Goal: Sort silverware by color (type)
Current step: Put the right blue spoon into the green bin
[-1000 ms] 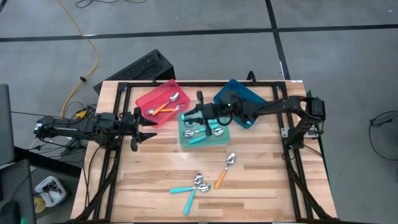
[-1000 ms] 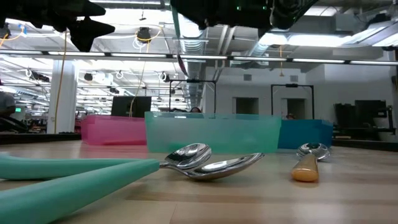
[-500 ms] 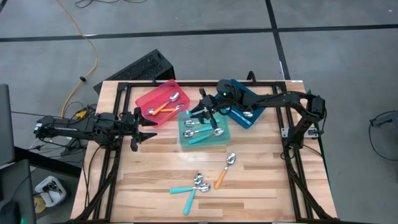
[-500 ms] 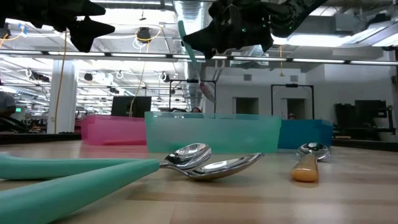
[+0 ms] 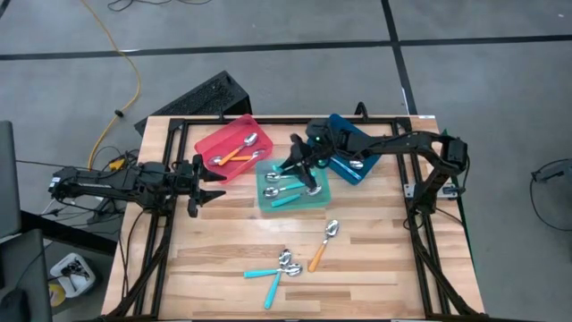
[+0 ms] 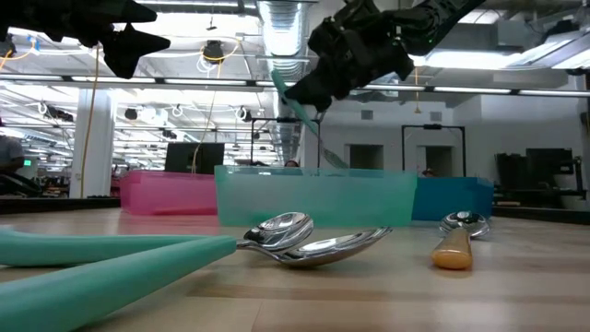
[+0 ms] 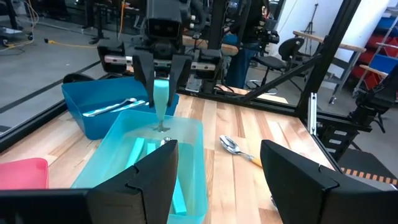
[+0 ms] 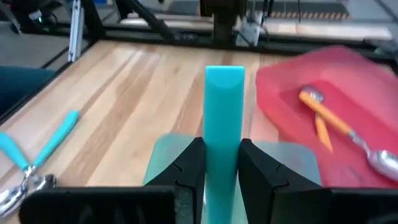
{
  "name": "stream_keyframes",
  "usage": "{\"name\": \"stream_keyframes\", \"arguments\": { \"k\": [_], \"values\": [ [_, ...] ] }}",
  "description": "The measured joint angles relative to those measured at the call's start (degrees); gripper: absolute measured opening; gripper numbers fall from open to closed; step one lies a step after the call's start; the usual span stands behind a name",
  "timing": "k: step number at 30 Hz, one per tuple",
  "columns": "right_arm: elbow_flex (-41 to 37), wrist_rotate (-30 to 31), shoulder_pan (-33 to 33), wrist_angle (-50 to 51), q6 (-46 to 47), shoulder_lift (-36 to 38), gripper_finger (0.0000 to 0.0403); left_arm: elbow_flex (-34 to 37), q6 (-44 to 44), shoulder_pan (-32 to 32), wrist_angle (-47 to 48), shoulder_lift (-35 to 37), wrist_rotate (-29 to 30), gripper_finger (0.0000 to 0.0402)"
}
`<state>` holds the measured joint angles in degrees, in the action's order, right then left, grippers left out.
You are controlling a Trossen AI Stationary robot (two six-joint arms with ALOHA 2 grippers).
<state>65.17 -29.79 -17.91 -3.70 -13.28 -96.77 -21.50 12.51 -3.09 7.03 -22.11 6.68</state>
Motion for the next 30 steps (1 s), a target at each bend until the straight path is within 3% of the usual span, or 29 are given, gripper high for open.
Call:
{"name": "stream_keyframes", "arguments": {
  "k": [19,30],
  "values": [
    [-0.1,16.0,2.8,6.1,4.5,-1.3,0.0096,0.0,-0.2,0.0,0.0,0.0,0.2,0.0214],
    [0.0,17.0,2.9,4.2,8.0,-7.5,0.0096,0.0,0.2,0.0,0.0,0.0,0.2,0.0214]
  ]
}}
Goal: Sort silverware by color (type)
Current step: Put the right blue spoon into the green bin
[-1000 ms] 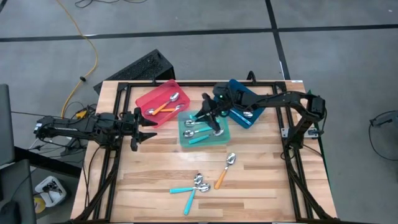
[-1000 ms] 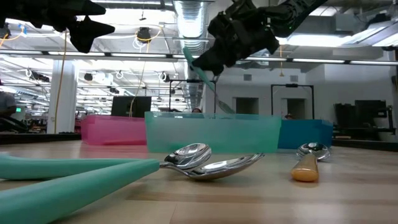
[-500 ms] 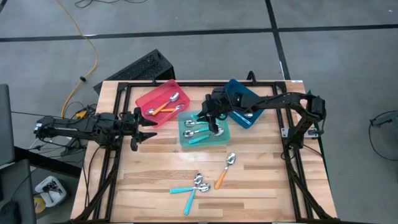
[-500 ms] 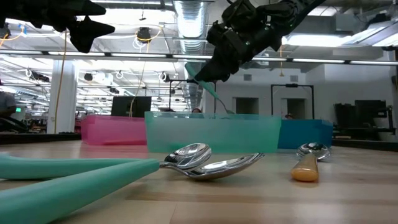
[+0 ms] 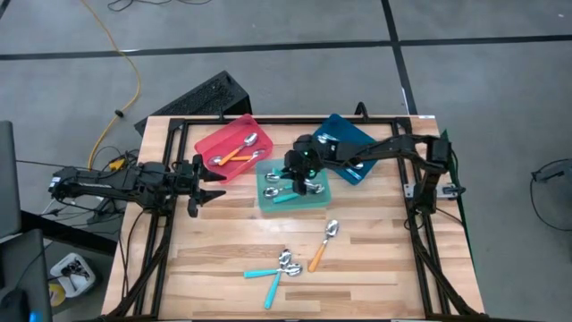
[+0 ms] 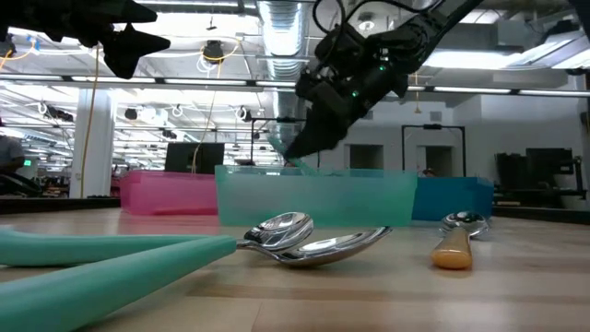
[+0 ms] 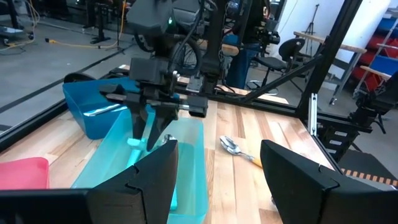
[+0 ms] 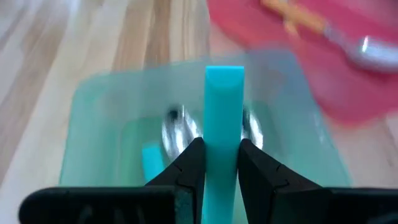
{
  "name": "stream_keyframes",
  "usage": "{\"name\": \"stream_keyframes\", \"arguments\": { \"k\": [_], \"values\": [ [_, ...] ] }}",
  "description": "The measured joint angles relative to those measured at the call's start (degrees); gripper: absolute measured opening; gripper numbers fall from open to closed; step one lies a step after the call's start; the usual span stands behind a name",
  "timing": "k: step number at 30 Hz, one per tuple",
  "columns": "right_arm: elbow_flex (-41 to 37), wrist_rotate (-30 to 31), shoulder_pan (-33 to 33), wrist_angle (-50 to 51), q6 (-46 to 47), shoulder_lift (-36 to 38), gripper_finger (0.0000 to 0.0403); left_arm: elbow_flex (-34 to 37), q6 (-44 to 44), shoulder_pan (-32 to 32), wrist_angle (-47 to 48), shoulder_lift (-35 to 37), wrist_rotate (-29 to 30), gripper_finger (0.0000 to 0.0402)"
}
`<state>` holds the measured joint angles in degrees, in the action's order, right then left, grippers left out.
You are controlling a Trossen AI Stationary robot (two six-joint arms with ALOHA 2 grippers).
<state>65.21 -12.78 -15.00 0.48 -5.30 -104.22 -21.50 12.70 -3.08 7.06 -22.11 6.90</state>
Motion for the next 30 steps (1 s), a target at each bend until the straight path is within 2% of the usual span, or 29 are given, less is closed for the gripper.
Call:
{"name": "stream_keyframes", "arguments": {
  "k": [30],
  "values": [
    [-0.2,-0.3,-0.5,0.0,0.3,-0.1,0.012,0.0,-0.1,0.0,0.0,0.0,1.2,0.0214]
  ]
}}
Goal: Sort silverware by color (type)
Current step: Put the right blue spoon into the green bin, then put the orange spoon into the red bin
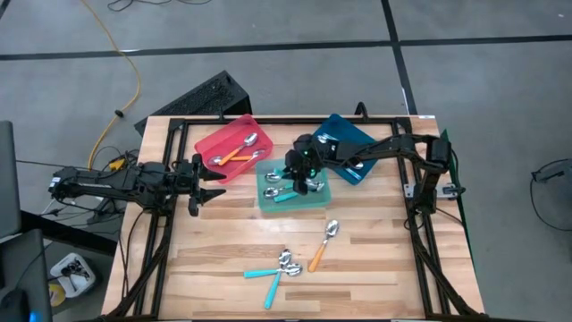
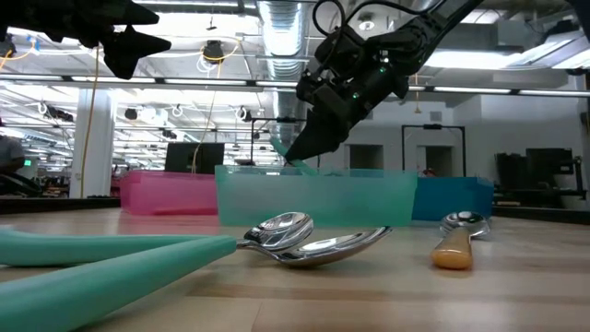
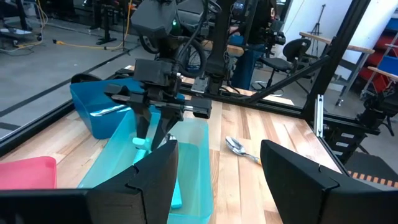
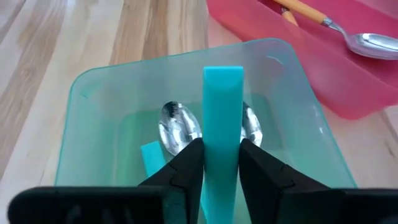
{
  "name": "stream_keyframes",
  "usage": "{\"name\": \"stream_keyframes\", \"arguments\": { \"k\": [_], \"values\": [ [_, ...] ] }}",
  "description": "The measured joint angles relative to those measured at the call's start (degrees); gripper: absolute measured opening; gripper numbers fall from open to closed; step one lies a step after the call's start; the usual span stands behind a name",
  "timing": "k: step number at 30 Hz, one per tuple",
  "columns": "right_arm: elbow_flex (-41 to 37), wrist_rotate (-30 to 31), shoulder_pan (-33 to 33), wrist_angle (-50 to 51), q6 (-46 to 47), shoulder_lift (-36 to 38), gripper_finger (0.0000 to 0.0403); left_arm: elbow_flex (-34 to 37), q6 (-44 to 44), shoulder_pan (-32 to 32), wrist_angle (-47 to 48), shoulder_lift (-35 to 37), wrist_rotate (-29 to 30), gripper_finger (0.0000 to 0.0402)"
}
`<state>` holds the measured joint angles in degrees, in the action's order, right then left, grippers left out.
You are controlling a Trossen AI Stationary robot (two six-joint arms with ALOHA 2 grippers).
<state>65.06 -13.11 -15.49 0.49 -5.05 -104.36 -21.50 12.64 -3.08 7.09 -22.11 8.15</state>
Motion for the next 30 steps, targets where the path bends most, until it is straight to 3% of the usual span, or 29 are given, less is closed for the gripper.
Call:
{"name": "stream_keyframes", "arguments": {
  "k": [11,18,24,30],
  "values": [
    [0.0,1.1,0.0,0.4,0.1,0.0,0.0191,0.0,0.0,0.0,0.0,0.0,0.0,0.0214],
    [0.1,0.0,0.0,-0.8,0.1,1.4,0.0202,0.0,-0.3,0.0,-0.1,0.0,0.1,0.0214],
    [2.5,-2.2,0.0,-1.1,0.0,7.7,0.02,-0.2,-0.3,0.0,-1.7,0.0,0.3,0.0214],
    [2.6,-3.2,0.0,2.8,-1.0,19.9,0.0199,-2.5,-1.3,0.0,-2.8,0.1,0.5,0.0214]
  ]
}}
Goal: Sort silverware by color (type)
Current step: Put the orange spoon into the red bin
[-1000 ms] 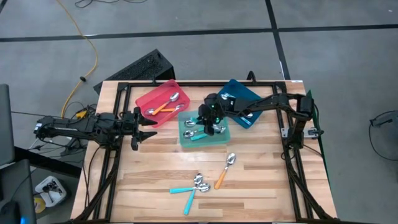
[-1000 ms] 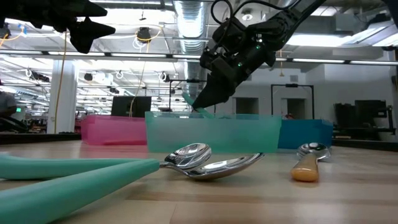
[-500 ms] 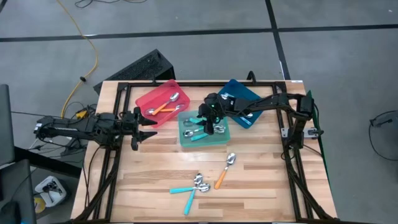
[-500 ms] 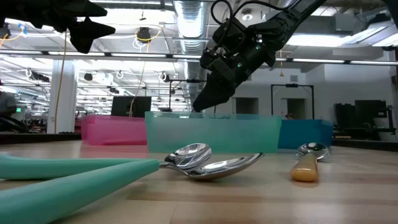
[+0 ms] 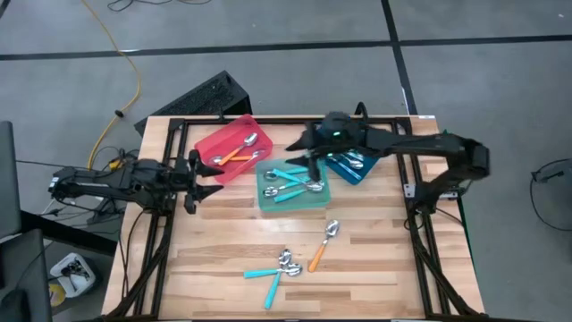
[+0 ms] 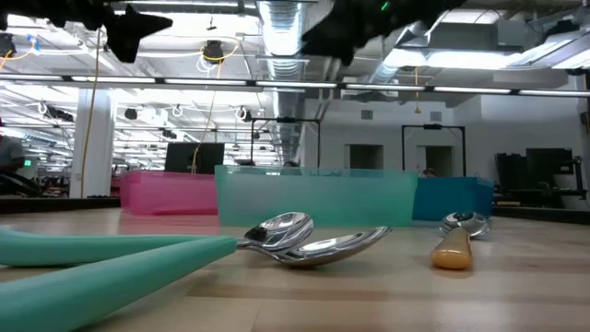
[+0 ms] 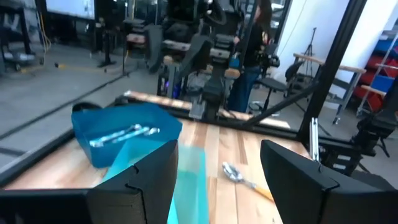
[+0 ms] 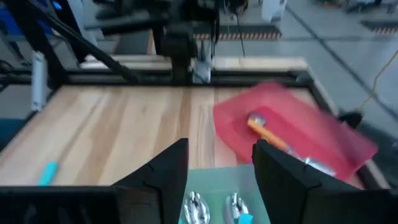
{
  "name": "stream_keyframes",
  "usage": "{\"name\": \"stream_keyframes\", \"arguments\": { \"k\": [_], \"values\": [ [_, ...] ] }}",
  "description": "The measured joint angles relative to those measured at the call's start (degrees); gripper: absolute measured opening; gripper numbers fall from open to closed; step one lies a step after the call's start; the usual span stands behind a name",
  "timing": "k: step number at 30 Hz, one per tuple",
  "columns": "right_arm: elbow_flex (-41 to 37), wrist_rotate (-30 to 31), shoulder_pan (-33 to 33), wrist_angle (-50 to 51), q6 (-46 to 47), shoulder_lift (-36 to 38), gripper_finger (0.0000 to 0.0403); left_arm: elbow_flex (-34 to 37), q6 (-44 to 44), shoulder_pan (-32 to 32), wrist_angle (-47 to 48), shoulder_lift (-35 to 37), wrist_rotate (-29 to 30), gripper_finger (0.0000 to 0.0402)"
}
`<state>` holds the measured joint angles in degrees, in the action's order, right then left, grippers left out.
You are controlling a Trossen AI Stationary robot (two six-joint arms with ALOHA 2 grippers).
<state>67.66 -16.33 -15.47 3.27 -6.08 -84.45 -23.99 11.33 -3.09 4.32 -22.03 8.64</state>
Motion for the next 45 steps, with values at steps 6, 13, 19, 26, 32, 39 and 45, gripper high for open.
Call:
{"name": "stream_keyframes", "arguments": {
  "k": [6,13,19,26,32,39,45],
  "values": [
    [0.0,0.0,0.4,12.4,-0.8,13.6,0.0199,-2.8,-3.4,0.0,0.0,0.0,0.6,0.0214],
    [-6.2,4.8,3.6,21.1,0.0,31.8,0.0199,-3.8,-5.1,0.0,0.7,2.5,1.2,0.0214],
    [-19.6,9.8,7.6,12.5,3.1,45.9,0.0199,-2.7,-5.0,0.0,1.2,6.4,1.2,0.0214],
    [-33.0,10.6,9.2,2.3,3.2,55.1,0.0199,1.0,-4.2,0.0,0.9,8.8,2.6,0.0214],
    [-40.8,10.6,9.0,-3.8,2.5,59.5,0.0199,3.7,-4.8,0.0,-1.4,9.1,5.8,0.0214],
    [-50.1,11.3,8.9,-13.3,1.7,61.7,0.0199,7.7,-4.4,0.0,-5.7,8.9,5.4,0.0214],
    [-54.3,11.8,8.4,-19.6,1.1,61.7,0.0199,10.4,-2.3,0.0,-7.8,9.0,5.4,0.0214]
  ]
}}
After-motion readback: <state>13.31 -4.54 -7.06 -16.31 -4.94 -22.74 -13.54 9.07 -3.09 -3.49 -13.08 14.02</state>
